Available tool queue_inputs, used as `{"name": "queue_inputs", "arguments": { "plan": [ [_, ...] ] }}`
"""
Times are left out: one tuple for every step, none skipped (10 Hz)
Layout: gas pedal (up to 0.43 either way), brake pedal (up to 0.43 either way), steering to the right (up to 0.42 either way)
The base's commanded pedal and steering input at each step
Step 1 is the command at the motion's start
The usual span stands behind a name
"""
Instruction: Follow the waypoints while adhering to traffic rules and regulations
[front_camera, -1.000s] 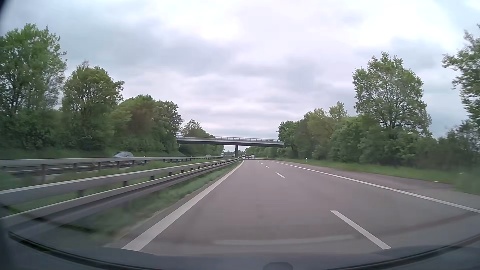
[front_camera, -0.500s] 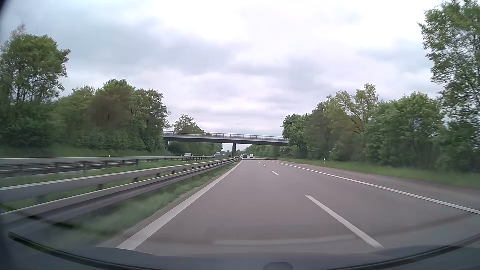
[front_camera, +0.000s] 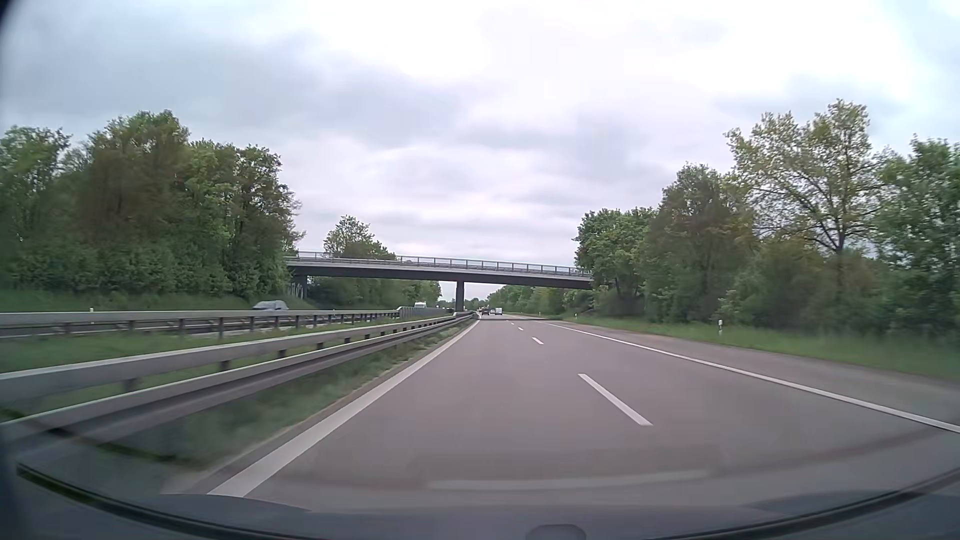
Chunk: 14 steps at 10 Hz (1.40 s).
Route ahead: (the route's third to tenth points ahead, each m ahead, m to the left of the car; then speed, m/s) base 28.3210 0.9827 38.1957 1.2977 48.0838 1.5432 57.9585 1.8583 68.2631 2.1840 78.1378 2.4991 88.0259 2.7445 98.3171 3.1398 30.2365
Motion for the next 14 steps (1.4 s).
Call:
{"name": "queue_inputs", "arguments": {
  "plan": [
    [0.150, 0.000, 0.003],
    [0.150, 0.000, 0.003],
    [0.150, 0.000, 0.003],
    [0.150, 0.000, 0.003],
    [0.150, 0.000, 0.003],
    [0.150, 0.000, 0.003],
    [0.150, 0.000, 0.003],
    [0.150, 0.000, 0.003],
    [0.150, 0.000, 0.003],
    [0.150, 0.000, 0.002],
    [0.150, 0.000, 0.002],
    [0.150, 0.000, 0.002],
    [0.150, 0.000, 0.002],
    [0.150, 0.000, 0.002]
  ]
}}
